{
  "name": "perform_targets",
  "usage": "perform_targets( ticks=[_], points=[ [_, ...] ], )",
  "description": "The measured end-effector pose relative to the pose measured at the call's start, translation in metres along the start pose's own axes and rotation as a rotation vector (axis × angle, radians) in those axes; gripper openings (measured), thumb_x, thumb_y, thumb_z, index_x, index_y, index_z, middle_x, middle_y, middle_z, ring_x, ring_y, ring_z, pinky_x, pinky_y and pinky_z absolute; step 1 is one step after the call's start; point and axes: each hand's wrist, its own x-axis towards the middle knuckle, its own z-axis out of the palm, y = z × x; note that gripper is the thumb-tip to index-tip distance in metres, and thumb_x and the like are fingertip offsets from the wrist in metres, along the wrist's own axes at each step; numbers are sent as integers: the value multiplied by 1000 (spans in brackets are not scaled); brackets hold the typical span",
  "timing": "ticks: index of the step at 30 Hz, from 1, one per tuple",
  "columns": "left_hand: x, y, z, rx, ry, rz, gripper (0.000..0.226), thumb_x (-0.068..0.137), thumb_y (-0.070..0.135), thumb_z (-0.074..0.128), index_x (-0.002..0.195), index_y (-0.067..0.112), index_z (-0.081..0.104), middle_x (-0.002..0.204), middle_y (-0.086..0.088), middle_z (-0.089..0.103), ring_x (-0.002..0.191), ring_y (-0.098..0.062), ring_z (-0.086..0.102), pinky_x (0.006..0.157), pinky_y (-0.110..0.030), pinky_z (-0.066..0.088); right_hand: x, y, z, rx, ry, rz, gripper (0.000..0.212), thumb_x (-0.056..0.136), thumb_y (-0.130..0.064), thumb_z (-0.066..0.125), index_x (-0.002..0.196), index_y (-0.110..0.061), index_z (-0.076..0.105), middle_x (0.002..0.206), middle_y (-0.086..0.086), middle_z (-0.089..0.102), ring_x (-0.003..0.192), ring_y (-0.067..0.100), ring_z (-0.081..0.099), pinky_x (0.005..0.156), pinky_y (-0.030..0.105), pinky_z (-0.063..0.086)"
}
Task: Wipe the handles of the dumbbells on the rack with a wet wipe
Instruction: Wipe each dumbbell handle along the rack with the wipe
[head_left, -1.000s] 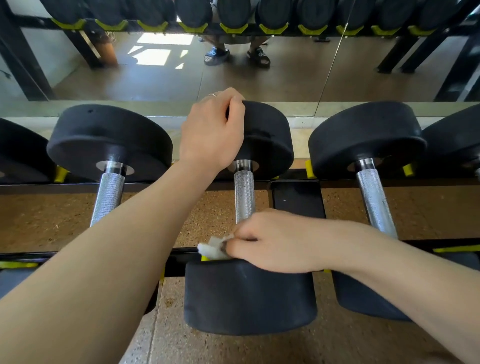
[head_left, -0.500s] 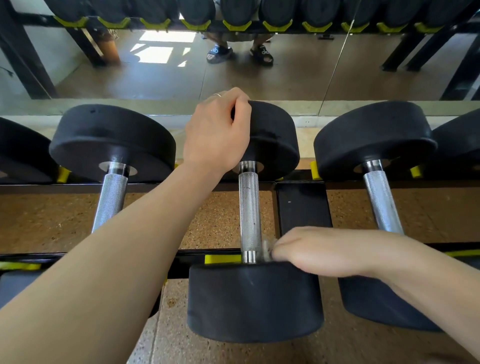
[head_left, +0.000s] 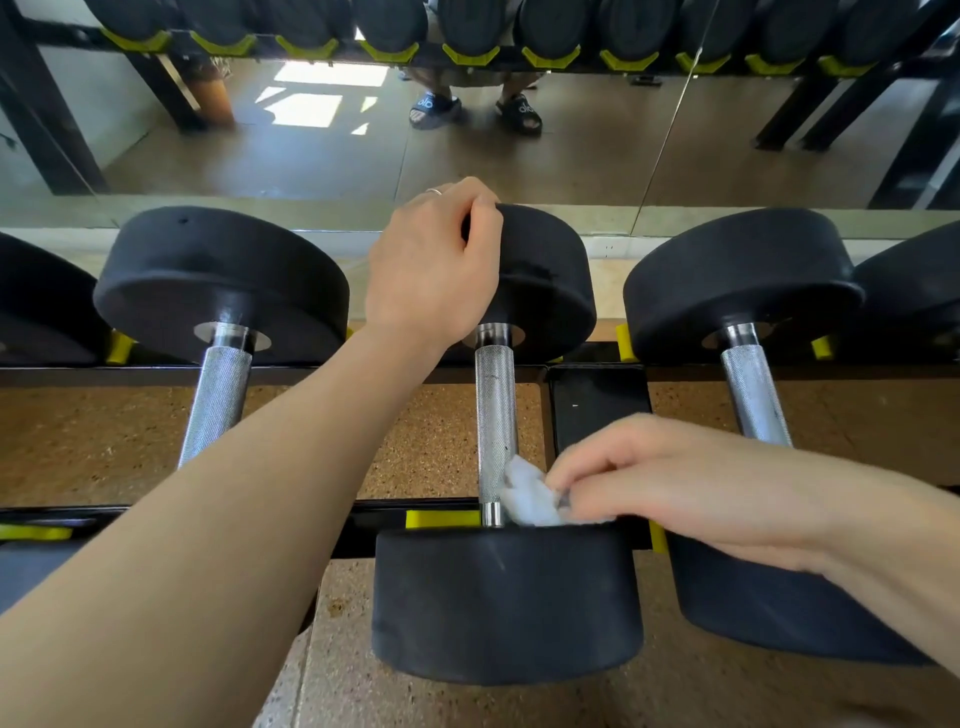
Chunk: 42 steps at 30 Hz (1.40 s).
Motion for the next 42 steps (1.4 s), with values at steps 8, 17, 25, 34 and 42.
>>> perform_targets(
  ticks=[8, 17, 25, 34, 42],
  points=[
    [2, -1, 2, -53, -5, -16, 40, 101, 25, 35, 63, 33, 29, 60, 9, 34, 62, -6, 40, 54, -27, 23, 74, -18, 4, -781, 740, -482, 16, 91, -13, 58, 104, -17, 67, 100, -2, 61, 92, 13, 53, 77, 32, 49],
    [1, -2, 0, -67, -31, -39, 33, 102, 27, 31, 73, 22, 47, 65, 7, 42, 73, -16, 45, 59, -33, 29, 66, -34, 7, -896, 166, -410, 26, 97, -21, 48, 95, -18, 73, 90, -15, 66, 81, 2, 60, 71, 12, 45],
    [1, -3, 1, -67, -27, -18, 36, 103, 29, 30, 79, 16, 54, 67, 6, 45, 76, -18, 49, 61, -35, 32, 85, -29, 10, -1025, 376, -419, 19, 96, -14, 47, 83, -19, 60, 85, -6, 54, 76, 9, 56, 65, 24, 44],
    [2, -4, 1, -50, -23, -26, 36, 103, 29, 30, 82, 16, 56, 71, 6, 49, 79, -20, 51, 63, -35, 34, 48, -32, 6, -589, -75, -171, 36, 95, -14, 47, 113, -33, 72, 76, -16, 64, 67, -10, 58, 61, 5, 42],
    [2, -4, 4, -59, -11, -24, 39, 103, 31, 30, 83, 15, 58, 71, 6, 50, 76, -15, 50, 61, -32, 33, 27, 14, 3, -414, 11, 91, 33, 98, -18, 48, 120, -29, 70, 125, -20, 64, 114, -2, 56, 102, 20, 41]
  ],
)
